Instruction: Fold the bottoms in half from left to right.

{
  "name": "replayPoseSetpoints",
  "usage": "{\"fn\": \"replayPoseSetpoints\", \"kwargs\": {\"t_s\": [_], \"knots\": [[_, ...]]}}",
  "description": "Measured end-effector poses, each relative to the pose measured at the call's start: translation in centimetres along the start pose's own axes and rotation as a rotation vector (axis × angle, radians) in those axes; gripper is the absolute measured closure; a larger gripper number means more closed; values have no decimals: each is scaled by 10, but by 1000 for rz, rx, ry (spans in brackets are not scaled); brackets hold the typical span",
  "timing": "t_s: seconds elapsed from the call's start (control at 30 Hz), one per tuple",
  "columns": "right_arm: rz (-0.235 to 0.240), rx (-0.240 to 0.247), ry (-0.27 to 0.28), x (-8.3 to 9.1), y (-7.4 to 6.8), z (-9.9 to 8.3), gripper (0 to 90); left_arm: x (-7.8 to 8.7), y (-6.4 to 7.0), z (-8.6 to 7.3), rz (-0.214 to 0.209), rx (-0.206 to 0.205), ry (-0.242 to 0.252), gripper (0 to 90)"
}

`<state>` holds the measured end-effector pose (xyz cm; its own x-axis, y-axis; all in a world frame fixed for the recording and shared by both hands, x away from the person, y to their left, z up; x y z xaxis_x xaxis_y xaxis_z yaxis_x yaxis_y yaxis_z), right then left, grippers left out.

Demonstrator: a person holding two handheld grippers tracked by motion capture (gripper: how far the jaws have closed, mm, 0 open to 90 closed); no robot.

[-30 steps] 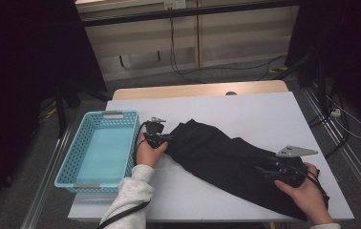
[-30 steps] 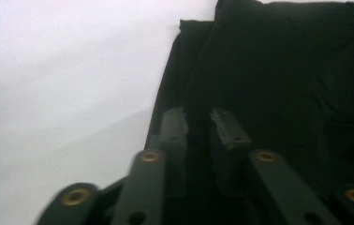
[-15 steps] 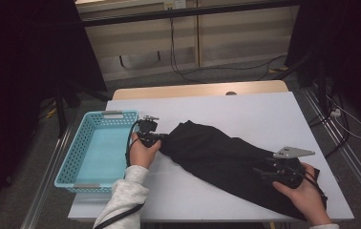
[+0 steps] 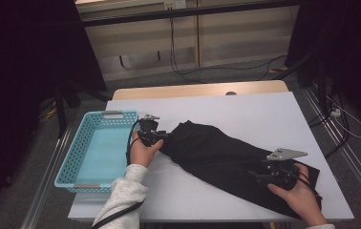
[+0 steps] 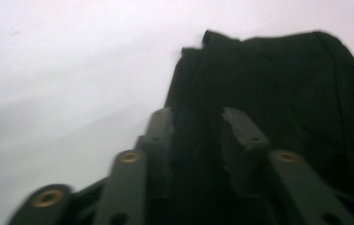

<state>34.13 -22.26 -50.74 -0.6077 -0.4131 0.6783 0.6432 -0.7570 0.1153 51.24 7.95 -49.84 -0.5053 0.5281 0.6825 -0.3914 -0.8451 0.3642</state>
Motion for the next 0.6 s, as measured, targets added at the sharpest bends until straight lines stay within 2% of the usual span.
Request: {"fn": "replayPoseSetpoints", "kwargs": {"t_s": [0.07,0.13,0.23,0.3,0.33,0.4,0.43,0.47,0.5,0.6], "knots": [[2,5,1,-1,-1,0,348,-11,1,1,1,-28,-1,591],[3,6,0,-1,-1,0,346,-14,1,1,4,-32,-4,586],[7,7,-2,-1,-2,0,344,-22,1,-5,16,-24,-35,587],[9,13,1,-1,-2,0,341,-23,3,-9,21,-29,-46,652],[9,13,1,-1,-2,0,341,-23,4,-10,20,-23,-51,652],[8,14,0,-1,-3,0,340,-21,8,-13,5,-6,-98,780],[8,14,0,-1,-3,0,340,-21,8,-13,5,-6,-98,820],[8,14,0,-1,-3,0,341,-21,9,-14,3,-10,-113,820],[11,15,1,-1,-4,0,340,-20,10,-14,7,-8,-115,859],[12,21,-2,-1,-5,0,337,-19,10,-14,3,16,-118,866]]}}
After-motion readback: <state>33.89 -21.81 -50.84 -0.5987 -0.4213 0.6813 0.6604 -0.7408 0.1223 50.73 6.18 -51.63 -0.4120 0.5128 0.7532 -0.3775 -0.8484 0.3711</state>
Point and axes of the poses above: each handheld gripper's, and its own axes: x roughly backward along the jaws, z roughly out of its top, y roughly to its right, the point moved 9 cm from there along -x, roughly forward along the jaws, and after that the axes turned 15 degrees about x, right-handed, at the moved point
